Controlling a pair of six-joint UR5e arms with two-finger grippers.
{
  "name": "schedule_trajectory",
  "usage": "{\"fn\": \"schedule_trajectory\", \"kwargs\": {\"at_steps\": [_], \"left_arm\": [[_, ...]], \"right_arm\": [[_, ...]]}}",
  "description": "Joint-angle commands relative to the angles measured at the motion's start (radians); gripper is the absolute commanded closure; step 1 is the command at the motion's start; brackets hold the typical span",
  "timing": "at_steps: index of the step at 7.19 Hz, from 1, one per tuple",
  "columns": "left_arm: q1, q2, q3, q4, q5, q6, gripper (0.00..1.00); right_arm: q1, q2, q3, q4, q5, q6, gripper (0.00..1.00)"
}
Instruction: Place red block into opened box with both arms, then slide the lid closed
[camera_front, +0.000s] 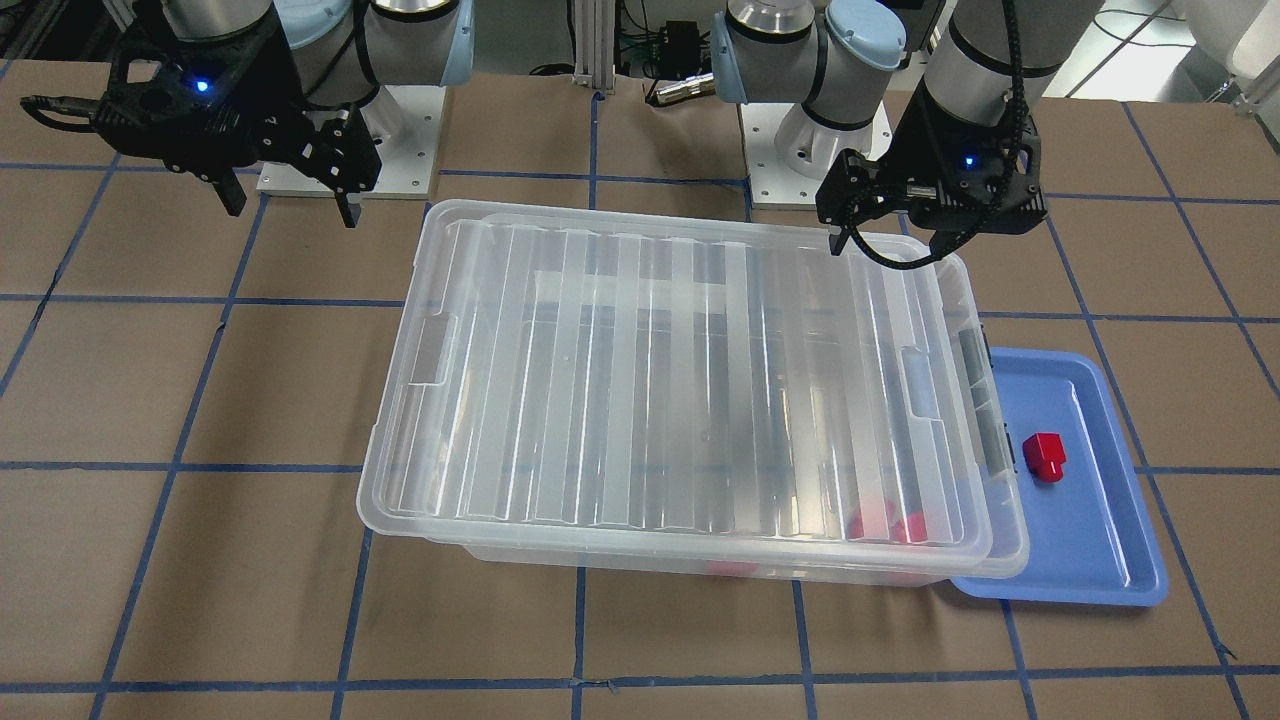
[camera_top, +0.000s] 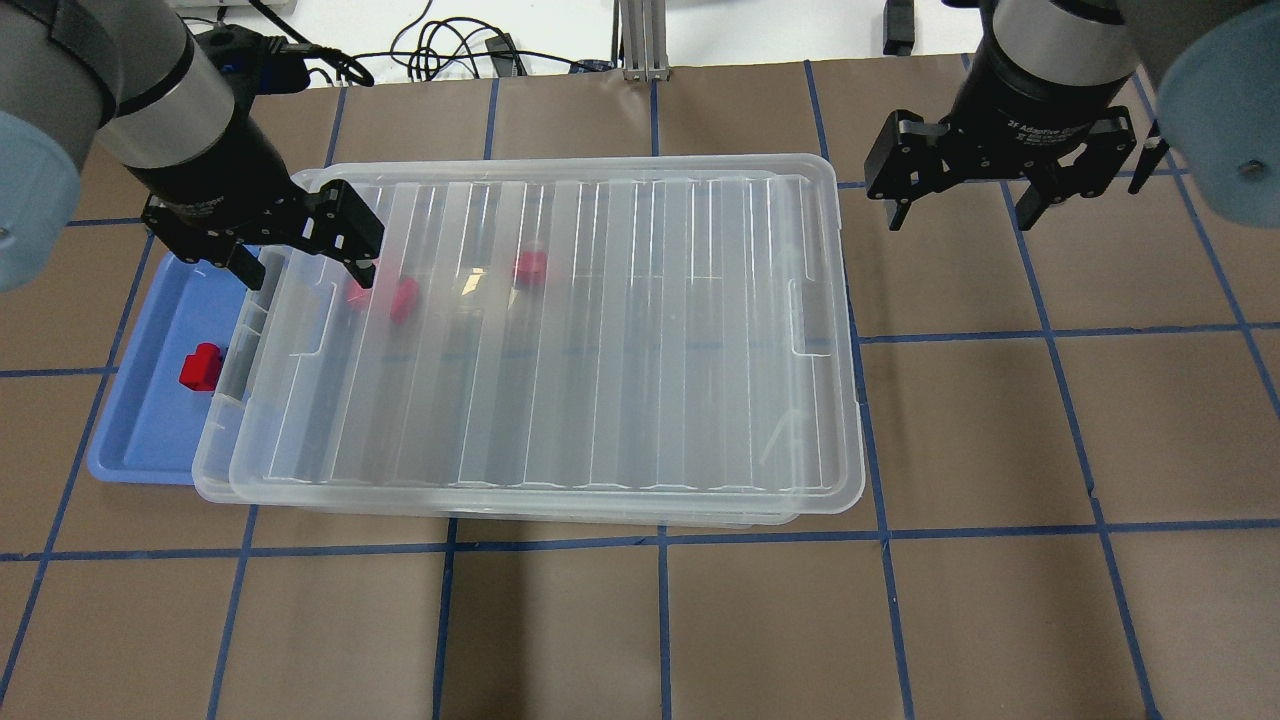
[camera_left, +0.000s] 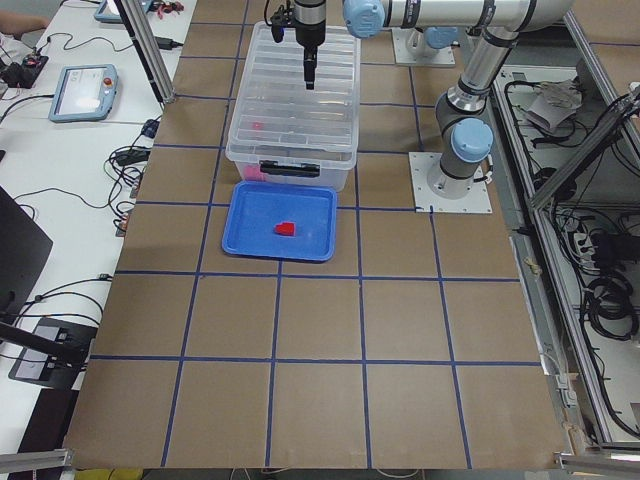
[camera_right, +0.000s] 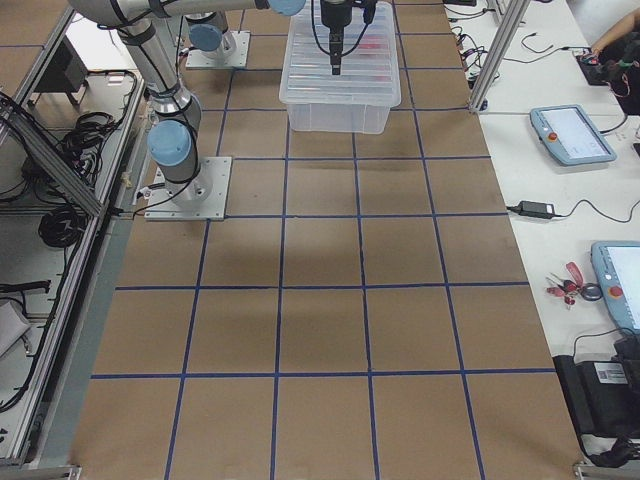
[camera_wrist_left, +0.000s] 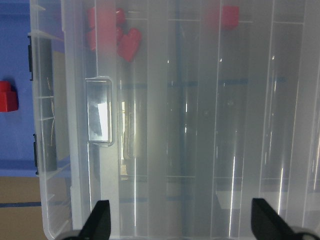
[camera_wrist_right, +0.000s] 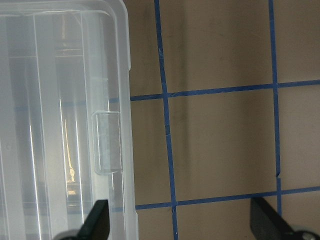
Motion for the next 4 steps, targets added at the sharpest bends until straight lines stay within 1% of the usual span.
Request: {"fn": "schedule_trajectory", "kwargs": {"at_steps": [1, 4], "left_arm": [[0.000, 0.005, -0.005, 0.000, 0.000, 0.000, 0.00], [0.003, 0.002, 0.006, 0.000, -0.006, 0.003, 0.00]], "right_arm": [[-0.001, 0.000, 0.010, -0.044, 0.001, -0.009, 0.00], [-0.001, -0.002, 0.012, -0.035, 0.001, -0.011, 0.00]]}}
